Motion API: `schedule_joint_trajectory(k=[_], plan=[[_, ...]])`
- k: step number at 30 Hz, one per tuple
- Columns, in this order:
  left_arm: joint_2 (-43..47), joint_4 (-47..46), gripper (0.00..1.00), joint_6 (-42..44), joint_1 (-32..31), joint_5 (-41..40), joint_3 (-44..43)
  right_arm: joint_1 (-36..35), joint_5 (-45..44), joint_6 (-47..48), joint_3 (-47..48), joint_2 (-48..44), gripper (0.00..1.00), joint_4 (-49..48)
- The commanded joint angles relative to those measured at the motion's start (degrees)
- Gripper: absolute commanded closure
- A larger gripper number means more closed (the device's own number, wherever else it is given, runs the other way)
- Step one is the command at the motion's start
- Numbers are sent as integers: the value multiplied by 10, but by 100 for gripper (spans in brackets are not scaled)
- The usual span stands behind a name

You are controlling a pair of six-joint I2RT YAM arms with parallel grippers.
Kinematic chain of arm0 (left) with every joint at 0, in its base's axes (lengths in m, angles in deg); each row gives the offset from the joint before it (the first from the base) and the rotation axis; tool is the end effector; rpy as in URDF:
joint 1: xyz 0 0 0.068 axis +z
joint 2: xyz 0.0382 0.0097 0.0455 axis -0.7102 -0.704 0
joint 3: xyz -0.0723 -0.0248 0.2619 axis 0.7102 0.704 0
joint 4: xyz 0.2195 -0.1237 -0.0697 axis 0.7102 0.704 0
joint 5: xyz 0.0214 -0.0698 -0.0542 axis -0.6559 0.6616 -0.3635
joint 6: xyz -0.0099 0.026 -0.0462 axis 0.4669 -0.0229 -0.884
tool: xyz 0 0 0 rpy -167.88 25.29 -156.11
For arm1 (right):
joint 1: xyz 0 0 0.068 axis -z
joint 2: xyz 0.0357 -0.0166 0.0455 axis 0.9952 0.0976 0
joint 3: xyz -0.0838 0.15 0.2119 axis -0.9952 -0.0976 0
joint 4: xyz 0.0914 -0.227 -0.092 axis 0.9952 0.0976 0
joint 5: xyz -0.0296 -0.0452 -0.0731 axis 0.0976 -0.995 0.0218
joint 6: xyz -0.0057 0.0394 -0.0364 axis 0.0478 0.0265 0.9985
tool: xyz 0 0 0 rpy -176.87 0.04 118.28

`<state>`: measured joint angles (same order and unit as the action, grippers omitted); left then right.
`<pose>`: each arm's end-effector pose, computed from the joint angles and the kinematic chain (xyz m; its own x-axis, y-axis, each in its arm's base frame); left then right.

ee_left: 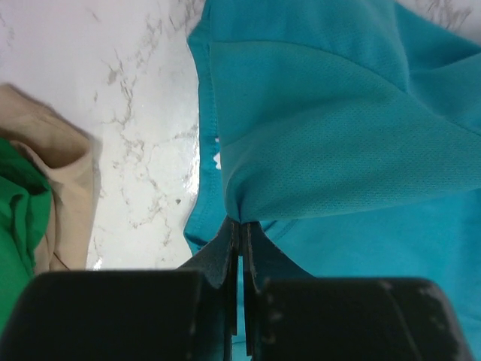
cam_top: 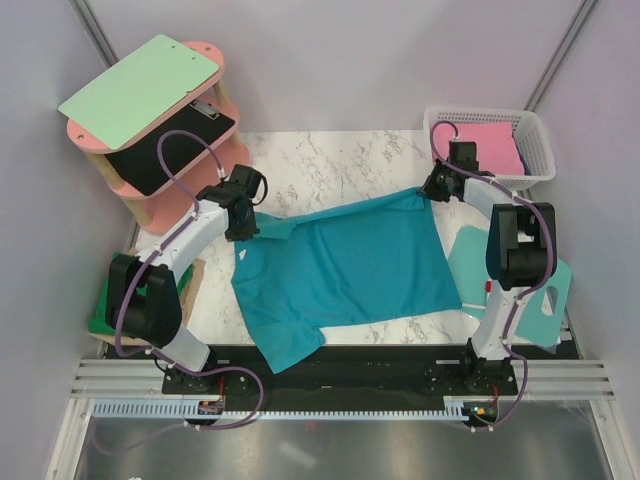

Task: Fold and stack the t-shirts
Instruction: Fold the flattened tshirt in 1/3 of the way

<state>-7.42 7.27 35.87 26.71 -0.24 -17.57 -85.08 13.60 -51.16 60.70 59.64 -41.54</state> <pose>0.3031 -0.0896 0.2533 -0.8507 -0.1692 -0.4976 -0.2355 0.9691 0.0732 0.4351 0.0118 0.1902 -0.7010 0.4598 -0.5451 0.2199 0.8665 0.4480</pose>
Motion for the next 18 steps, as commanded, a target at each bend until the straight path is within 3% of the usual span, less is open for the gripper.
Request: schedule_joint_trajectory(k=[1, 18], plan=[[25, 3, 98, -23, -7, 25, 36, 4, 4, 16, 37, 20, 100, 32], [36, 10, 98, -63, -49, 33, 140, 4, 34, 20, 67, 42, 99, 47]])
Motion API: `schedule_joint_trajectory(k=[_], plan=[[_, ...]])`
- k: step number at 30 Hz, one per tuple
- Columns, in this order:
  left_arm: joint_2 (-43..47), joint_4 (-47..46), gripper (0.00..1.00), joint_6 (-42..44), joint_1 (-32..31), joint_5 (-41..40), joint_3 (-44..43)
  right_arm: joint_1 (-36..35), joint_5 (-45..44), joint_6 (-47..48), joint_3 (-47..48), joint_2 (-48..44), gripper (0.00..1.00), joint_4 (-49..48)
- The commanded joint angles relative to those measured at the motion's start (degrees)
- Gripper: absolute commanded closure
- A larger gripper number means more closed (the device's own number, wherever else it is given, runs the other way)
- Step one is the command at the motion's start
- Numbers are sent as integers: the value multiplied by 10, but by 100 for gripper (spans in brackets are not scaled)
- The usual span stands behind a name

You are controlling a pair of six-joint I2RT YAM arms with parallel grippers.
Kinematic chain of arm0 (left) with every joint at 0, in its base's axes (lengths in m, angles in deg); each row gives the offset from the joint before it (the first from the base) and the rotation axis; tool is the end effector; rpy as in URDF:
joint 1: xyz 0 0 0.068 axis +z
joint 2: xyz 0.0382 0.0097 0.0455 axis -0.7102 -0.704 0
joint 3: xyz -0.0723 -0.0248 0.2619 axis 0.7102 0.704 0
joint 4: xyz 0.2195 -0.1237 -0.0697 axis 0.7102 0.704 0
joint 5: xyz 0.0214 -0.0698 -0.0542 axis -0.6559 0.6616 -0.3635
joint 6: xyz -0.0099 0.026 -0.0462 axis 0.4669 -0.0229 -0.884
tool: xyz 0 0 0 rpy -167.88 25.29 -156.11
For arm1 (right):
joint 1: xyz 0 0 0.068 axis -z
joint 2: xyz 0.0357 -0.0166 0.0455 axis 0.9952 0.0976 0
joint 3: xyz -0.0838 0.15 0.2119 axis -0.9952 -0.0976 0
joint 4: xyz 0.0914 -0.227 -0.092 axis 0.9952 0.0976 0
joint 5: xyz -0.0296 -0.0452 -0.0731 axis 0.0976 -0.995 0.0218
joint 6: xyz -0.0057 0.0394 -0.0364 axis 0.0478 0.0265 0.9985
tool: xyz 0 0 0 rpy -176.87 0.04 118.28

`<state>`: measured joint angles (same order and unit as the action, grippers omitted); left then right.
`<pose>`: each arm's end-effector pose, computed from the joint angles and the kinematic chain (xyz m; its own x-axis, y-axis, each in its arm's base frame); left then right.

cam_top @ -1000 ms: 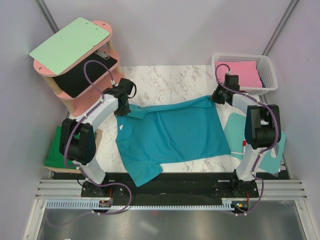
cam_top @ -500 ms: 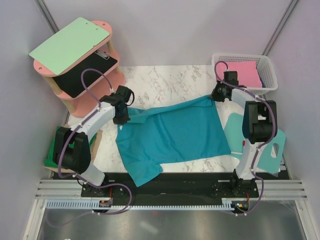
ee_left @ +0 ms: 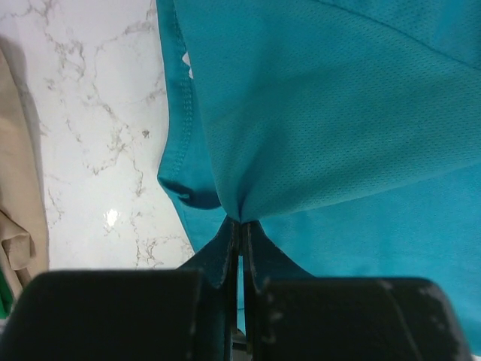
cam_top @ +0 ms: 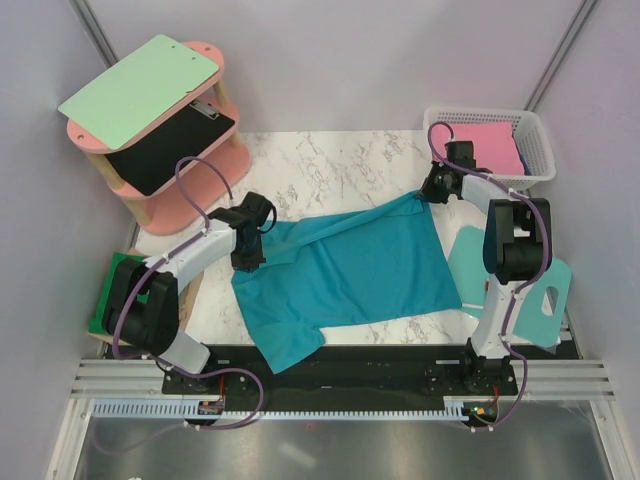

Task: Fold and stack the t-shirts
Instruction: Fold the flattened tshirt in 1/3 of the way

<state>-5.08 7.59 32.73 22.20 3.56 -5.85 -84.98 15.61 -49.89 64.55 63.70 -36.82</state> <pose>0.2617 -0.1014 0.2059 -0.9307 -0.1323 -0.3410 -0.1718 0.9812 0.0884 0.4445 0.0124 0.1754 -0.7599 0.4379 -0.4805 0.2234 0.8700 0.4396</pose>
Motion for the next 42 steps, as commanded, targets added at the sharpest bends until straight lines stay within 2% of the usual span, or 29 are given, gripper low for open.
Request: schedule_joint_trajectory(k=[1, 5, 11, 12, 15, 21, 24, 25, 27, 28, 29, 33, 42], plan=[[8, 7, 98, -34, -5, -6, 28, 3, 15, 7, 30, 1, 99, 1], [-19, 7, 96, -45, -15, -10, 47, 3, 18, 9, 32, 0, 98, 5], [-37, 14, 81, -55, -33, -16, 45, 3, 18, 12, 35, 1, 98, 13], [-37, 17, 54, -56, -35, -18, 45, 2, 19, 11, 35, 3, 98, 14], [-23, 31, 17, -70, -42, -45, 40, 2, 19, 12, 36, 2, 96, 15], [35, 30, 14, -72, -46, -73, 10, 2, 21, 11, 39, 4, 88, 14], [22, 29, 14, -58, -45, -92, -28, 3, 23, 12, 39, 3, 70, 13], [14, 28, 14, -51, -45, -99, -48, 3, 25, 13, 39, 1, 58, 13], [-18, 30, 14, -42, -45, -103, -70, 2, 24, 14, 38, -2, 45, 14], [-29, 29, 14, -36, -45, -102, -91, 3, 23, 15, 38, -5, 35, 14], [-40, 29, 14, -34, -45, -102, -102, 2, 21, 17, 37, -5, 31, 14], [-88, 26, 13, -27, -45, -107, -143, 3, 19, 19, 20, -18, 29, 16], [-156, 18, 14, -18, -45, -121, -191, 3, 17, 30, -47, -60, 32, 13]])
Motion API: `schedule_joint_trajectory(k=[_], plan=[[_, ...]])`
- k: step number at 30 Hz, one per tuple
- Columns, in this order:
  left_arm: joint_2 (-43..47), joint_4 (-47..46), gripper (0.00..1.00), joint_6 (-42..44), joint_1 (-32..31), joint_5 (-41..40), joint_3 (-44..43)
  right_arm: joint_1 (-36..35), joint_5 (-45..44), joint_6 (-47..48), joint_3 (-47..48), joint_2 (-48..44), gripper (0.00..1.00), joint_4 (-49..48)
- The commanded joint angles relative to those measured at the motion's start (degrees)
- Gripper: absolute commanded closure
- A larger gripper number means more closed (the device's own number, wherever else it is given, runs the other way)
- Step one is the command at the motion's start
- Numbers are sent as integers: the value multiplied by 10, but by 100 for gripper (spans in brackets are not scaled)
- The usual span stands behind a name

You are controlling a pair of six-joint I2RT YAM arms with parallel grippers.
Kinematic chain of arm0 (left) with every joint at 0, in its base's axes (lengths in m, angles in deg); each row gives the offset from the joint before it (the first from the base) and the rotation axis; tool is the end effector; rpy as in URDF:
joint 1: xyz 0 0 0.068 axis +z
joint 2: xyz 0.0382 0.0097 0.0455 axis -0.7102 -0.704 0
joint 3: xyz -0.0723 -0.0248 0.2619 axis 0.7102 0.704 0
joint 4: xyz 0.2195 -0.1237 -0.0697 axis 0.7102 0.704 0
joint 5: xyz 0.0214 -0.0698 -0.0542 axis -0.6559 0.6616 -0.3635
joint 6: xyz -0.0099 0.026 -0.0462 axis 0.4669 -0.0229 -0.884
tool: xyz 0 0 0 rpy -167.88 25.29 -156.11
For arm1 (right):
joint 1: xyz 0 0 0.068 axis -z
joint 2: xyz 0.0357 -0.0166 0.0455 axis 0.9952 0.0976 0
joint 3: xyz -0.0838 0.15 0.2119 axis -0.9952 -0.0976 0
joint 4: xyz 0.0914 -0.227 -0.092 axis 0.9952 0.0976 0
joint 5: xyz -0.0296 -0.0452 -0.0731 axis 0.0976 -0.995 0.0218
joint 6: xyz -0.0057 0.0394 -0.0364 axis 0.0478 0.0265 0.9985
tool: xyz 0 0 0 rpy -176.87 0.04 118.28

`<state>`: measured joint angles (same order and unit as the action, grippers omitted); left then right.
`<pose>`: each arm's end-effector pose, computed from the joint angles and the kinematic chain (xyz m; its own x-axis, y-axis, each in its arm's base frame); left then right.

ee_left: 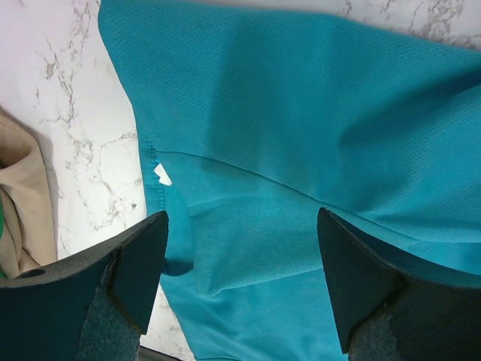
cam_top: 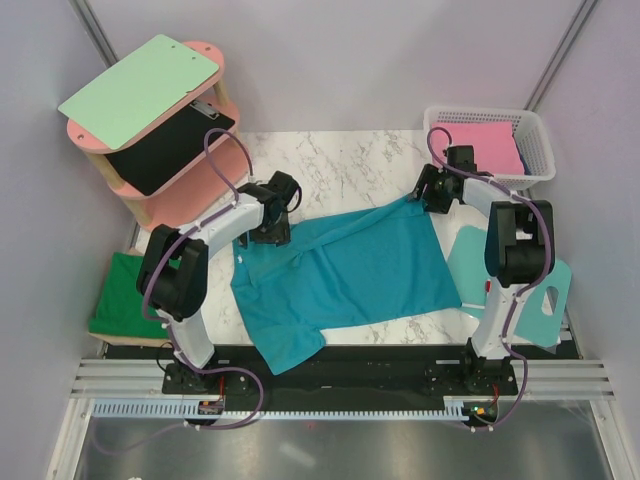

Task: Fold and stack the t-shirts
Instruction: Fold the flattened tshirt in 1/3 of the way

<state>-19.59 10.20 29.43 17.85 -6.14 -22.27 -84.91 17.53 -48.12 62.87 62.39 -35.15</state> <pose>0.3151 -0.1466 0.2098 -0.9016 -0.0981 -0.4214 -0.1999 0.9582 0.2047 0.4353 0.0129 0.1744 -0.7914 0.4081 -0.4552 0.1983 0.8757 0.4403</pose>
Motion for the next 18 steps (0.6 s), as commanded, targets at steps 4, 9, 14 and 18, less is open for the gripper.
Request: schedule_joint_trajectory(k=[4, 9, 14, 18], plan=[[-15, -10, 14, 14, -1, -24, -21, 2, -3, 15, -61, -65, 33, -14], [-16, -13, 14, 12, -1, -29, -15, 2, 0, 4, -80, -61, 39, -48], [-15, -13, 14, 11, -1, -32, -5, 2, -8, -10, -85, -52, 43, -88], [-15, -13, 15, 10, -1, -35, 3, 2, -16, -15, -79, -43, 44, -98]])
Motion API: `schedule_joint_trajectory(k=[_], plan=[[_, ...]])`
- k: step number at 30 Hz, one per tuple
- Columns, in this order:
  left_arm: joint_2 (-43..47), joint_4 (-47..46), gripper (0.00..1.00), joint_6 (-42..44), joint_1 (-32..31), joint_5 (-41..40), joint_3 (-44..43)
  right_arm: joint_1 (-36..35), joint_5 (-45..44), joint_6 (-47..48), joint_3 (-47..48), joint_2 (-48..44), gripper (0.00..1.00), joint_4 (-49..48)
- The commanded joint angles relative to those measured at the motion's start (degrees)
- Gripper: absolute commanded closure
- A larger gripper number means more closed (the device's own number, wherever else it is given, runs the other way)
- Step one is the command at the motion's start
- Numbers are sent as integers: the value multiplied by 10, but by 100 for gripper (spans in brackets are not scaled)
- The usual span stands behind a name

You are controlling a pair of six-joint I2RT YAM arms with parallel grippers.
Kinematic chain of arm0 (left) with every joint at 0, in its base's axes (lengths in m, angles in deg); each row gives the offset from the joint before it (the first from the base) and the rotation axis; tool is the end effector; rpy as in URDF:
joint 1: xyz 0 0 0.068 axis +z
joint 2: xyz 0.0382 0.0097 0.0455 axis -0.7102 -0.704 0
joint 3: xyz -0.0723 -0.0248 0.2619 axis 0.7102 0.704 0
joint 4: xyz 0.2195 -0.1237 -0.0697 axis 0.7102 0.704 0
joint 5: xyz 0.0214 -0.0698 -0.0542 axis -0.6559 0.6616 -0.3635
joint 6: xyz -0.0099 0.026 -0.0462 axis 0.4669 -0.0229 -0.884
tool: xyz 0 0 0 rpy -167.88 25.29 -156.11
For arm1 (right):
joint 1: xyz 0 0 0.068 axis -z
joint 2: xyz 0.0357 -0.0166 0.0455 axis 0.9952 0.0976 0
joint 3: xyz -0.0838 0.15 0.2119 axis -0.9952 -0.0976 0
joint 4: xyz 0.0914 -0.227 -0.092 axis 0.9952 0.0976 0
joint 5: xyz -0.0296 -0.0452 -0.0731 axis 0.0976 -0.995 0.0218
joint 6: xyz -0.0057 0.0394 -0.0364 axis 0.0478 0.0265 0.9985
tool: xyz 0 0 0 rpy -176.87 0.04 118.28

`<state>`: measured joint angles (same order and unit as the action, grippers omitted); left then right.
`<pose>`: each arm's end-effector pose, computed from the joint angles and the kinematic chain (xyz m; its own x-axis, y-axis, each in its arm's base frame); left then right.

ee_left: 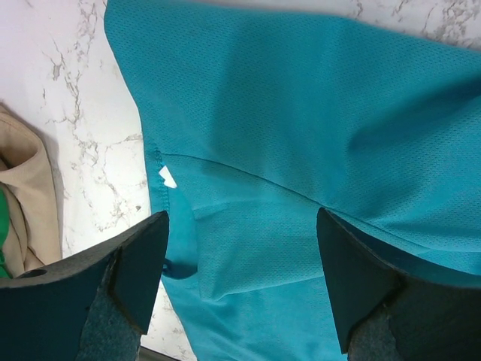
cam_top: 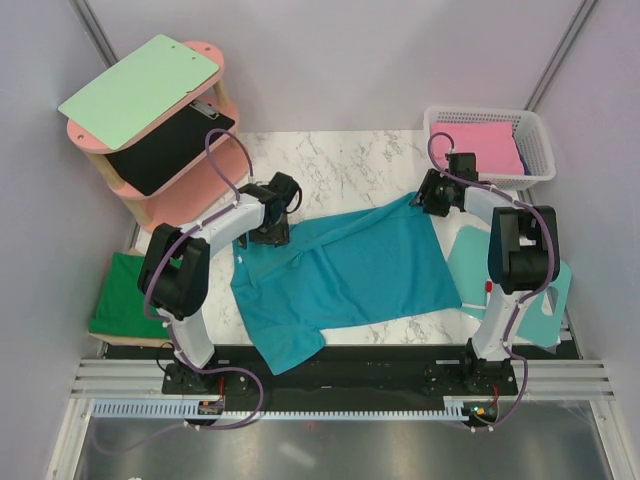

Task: Fold and stack the t-shirts
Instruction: Fold the flattened tshirt in 1/3 of the way

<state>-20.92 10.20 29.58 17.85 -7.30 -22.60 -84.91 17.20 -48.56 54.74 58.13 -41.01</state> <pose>0.3181 -0.1474 0.2040 -0.9043 -0.0891 -0.4174 -0.2006 0.9519 0.2315 0.4137 0.0125 0.1689 -0.7721 0.4156 -0.4807 0.1920 0.8737 0.4470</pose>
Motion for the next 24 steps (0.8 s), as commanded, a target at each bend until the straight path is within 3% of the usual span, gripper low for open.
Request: schedule_joint_trajectory(k=[1, 4, 6, 9, 12, 24], plan=[[0, -14, 15, 8, -1, -24, 8, 2, -10, -11, 1, -1, 45, -43], [0, -13, 15, 8, -1, -27, 13, 2, -3, -12, 4, 4, 55, -48], [-1, -13, 15, 7, -1, -29, 15, 2, 2, -12, 0, 2, 69, -50], [-2, -13, 15, 7, -1, -32, 17, 1, 11, -10, -7, -7, 80, -55], [-4, -13, 15, 6, -1, -35, 22, 1, 22, -8, -14, -25, 88, -58], [-21, -13, 15, 1, -1, -43, 20, 1, 35, 4, -26, -131, 100, -13]])
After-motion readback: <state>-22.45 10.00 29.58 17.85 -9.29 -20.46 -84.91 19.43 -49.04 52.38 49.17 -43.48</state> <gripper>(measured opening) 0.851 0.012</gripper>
